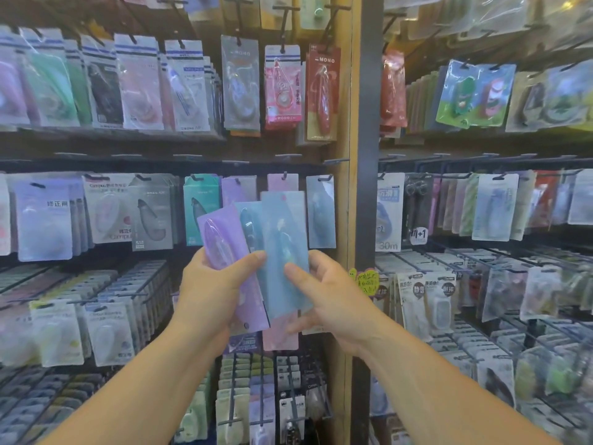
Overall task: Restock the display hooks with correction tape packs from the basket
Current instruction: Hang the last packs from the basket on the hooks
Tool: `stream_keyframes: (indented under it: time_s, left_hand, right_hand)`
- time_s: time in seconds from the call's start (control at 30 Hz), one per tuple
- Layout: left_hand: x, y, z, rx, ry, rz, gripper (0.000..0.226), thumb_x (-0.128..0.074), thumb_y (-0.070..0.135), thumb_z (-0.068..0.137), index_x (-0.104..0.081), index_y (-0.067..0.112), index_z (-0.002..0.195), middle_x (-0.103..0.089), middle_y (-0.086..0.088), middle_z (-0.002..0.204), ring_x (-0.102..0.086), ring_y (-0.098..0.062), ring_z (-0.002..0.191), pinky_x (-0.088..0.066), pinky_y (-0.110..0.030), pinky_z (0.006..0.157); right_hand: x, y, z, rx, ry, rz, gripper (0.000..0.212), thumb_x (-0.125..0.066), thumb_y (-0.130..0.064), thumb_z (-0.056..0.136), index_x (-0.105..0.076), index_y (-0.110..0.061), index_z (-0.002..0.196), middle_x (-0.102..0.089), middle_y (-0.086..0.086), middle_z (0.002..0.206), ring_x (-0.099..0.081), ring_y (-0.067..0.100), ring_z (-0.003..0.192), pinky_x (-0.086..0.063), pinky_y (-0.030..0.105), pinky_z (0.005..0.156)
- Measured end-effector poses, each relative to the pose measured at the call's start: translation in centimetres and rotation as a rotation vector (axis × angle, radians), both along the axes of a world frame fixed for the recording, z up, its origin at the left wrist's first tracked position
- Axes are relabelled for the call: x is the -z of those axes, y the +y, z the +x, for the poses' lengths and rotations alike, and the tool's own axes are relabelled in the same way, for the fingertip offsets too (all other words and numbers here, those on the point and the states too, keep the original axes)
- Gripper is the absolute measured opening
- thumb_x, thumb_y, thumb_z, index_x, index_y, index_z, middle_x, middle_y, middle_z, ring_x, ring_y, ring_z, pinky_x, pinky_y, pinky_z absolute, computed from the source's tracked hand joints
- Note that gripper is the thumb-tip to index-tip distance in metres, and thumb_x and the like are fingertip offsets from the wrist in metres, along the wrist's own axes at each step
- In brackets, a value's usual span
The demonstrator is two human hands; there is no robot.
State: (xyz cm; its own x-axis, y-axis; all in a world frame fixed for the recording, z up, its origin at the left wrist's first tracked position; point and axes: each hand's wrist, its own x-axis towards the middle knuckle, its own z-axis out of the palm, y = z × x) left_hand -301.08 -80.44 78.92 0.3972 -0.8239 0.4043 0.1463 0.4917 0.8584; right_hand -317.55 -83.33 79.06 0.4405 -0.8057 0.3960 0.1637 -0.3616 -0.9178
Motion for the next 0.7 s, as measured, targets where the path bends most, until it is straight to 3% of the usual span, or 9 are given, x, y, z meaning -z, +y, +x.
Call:
stream_keyframes:
  time_s: [0.13,0.27,0.43,0.7]
  left_hand:
    - [-0.1,-0.1,1.3,-0.099,-0.003,-0.007,0.037,-0.087,0.018,0.084,-0.069,0.021,0.116,-0.081,-0.008,0.103,-0.077,-0.032,0.083,-0.059,-0.041,0.055]
    - [0.0,-0.1,2.2,-0.118,-0.023,0.006,0.036,-0.088,0.020,0.083,-0.070,0.024,0.114,-0.081,-0.007,0.102,-0.077,-0.035,0.086,-0.056,-0.039,0.059]
    - [0.1,0.0,2.7,-0.146,-0.048,0.023,0.035,-0.087,0.018,0.084,-0.068,0.022,0.114,-0.079,-0.011,0.099,-0.068,-0.033,0.068,-0.044,-0.025,0.037]
    - [0.6,-0.2,2.7,-0.127,-0.061,0.025,0.033,-0.086,0.019,0.085,-0.068,0.022,0.112,-0.078,-0.013,0.098,-0.067,-0.034,0.067,-0.043,-0.029,0.035]
  right_hand:
    - [-1.7,-1.9,-0.6,0.147,-0.108,0.051,0.022,-0.054,-0.029,0.106,-0.059,-0.017,0.124,-0.068,0.002,0.118,-0.072,0.019,0.100,-0.065,0.039,0.066]
    - [-3.0,-4.9,-0.9,0.322,-0.128,0.078,0.017,-0.050,-0.028,0.108,-0.057,-0.019,0.120,-0.064,0.005,0.123,-0.068,0.024,0.105,-0.064,0.037,0.071]
    - [-2.9,-7.6,-0.3,0.454,-0.130,0.052,0.024,-0.049,-0.029,0.107,-0.056,-0.014,0.125,-0.064,0.004,0.122,-0.068,0.022,0.101,-0.060,0.030,0.062]
    - [-2.5,-9.3,1.1,0.572,-0.183,0.165,0.026,-0.056,-0.036,0.104,-0.064,-0.012,0.098,-0.069,0.006,0.101,-0.068,0.026,0.080,-0.050,0.022,0.047]
